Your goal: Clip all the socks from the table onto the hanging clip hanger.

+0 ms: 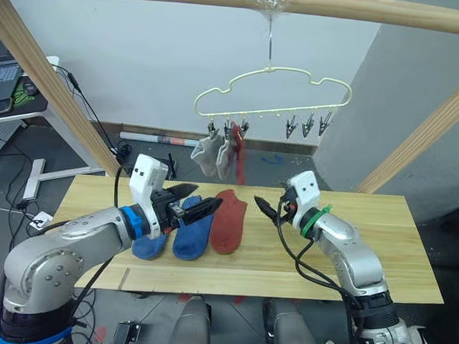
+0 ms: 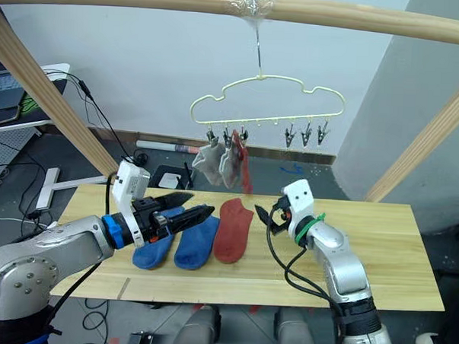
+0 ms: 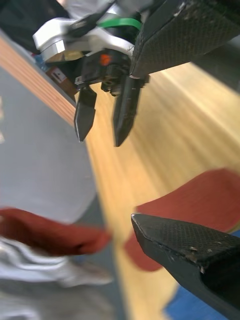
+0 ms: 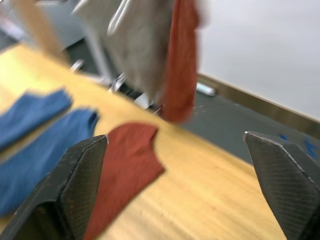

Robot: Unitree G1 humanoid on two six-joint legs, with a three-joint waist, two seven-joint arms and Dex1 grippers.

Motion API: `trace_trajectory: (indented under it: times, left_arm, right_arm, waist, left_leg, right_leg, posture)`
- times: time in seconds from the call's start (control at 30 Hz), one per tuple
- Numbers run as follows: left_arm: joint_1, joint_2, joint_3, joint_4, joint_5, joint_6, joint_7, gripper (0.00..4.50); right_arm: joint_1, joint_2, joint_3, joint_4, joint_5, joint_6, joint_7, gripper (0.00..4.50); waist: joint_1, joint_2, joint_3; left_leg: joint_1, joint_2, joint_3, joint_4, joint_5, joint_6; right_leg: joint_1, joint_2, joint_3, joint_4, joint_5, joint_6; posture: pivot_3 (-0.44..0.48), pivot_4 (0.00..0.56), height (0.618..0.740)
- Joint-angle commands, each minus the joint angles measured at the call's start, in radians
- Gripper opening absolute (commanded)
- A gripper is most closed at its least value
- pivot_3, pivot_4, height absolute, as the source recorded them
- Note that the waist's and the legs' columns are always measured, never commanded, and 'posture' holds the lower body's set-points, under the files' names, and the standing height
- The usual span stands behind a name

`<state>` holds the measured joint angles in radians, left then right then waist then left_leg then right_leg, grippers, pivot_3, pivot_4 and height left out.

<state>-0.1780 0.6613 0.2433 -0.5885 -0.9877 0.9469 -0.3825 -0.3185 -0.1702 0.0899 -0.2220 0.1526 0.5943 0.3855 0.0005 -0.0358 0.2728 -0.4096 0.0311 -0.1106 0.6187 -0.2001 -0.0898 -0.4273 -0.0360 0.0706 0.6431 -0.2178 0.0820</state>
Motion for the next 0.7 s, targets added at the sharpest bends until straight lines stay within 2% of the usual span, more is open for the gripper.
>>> trace_trajectory:
  times: [0.03,0.07,0.17,0.27,0.37,0.47,0.6,0.7]
  left_arm:
    - [0.024,0.041,-0.042,-0.035,0.155,-0.170,-0.113,4.50]
    - [0.026,0.038,-0.051,-0.030,0.180,-0.200,-0.125,4.50]
    - [0.011,0.026,-0.077,-0.003,0.244,-0.267,-0.150,4.50]
    - [-0.001,0.027,-0.100,0.016,0.294,-0.309,-0.174,4.50]
    - [-0.046,0.021,-0.132,0.042,0.328,-0.346,-0.209,4.50]
    - [-0.079,0.007,-0.141,0.063,0.335,-0.348,-0.220,4.50]
    - [-0.091,0.002,-0.143,0.073,0.345,-0.350,-0.230,4.50]
    - [-0.106,-0.007,-0.139,0.080,0.350,-0.346,-0.220,4.50]
  right_arm:
    - [-0.009,0.029,-0.061,-0.128,0.027,0.034,-0.078,4.35]
    - [-0.013,0.031,-0.058,-0.137,0.007,0.022,-0.099,3.90]
    - [-0.049,0.042,-0.056,-0.136,-0.036,0.013,-0.162,3.01]
    - [-0.076,0.047,-0.055,-0.122,-0.044,0.018,-0.184,3.01]
    - [-0.099,0.054,-0.073,-0.095,-0.041,-0.001,-0.203,3.01]
    - [-0.135,0.052,-0.081,-0.050,-0.045,-0.022,-0.211,2.35]
    - [-0.157,0.056,-0.080,-0.022,-0.043,-0.029,-0.210,0.94]
    - [-0.198,0.077,-0.079,0.019,-0.041,-0.050,-0.222,0.94]
  waist:
    - [0.000,0.000,0.000]
    - [0.000,0.000,0.000]
    - [0.000,0.000,0.000]
    - [-0.001,0.000,0.000]
    - [-0.002,0.000,-0.001]
    - [-0.003,0.000,-0.001]
    - [-0.004,0.000,-0.001]
    - [-0.005,0.000,-0.001]
  left_leg:
    - [0.000,0.000,0.001,0.000,0.000,0.000]
    - [-0.001,0.000,0.001,-0.001,0.000,0.000]
    - [-0.003,0.000,0.001,-0.003,0.000,0.000]
    - [-0.009,0.000,0.002,-0.004,0.000,0.000]
    - [-0.008,0.000,0.001,-0.007,0.000,0.000]
    - [-0.008,0.000,0.001,-0.007,0.000,0.000]
    - [-0.008,0.000,0.002,-0.007,0.000,0.000]
    - [-0.008,0.000,0.001,-0.007,0.000,0.000]
  right_leg:
    - [0.000,0.000,0.000,0.000,0.000,0.000]
    - [0.000,0.000,0.000,-0.001,0.000,0.000]
    - [-0.003,-0.001,0.000,-0.003,0.000,0.000]
    - [-0.012,-0.001,0.000,0.000,0.000,-0.001]
    - [-0.012,-0.001,0.000,0.001,0.003,-0.004]
    - [-0.012,0.000,-0.001,0.001,0.004,-0.003]
    - [-0.012,0.000,-0.001,0.001,0.004,-0.003]
    - [-0.012,0.000,-0.001,0.002,0.004,-0.003]
  posture:
    - [0.135,0.202,0.740]
    - [0.131,0.198,0.740]
    - [0.123,0.194,0.740]
    - [0.120,0.187,0.740]
    - [0.114,0.185,0.740]
    - [0.117,0.185,0.740]
    - [0.120,0.184,0.740]
    - [0.124,0.186,0.740]
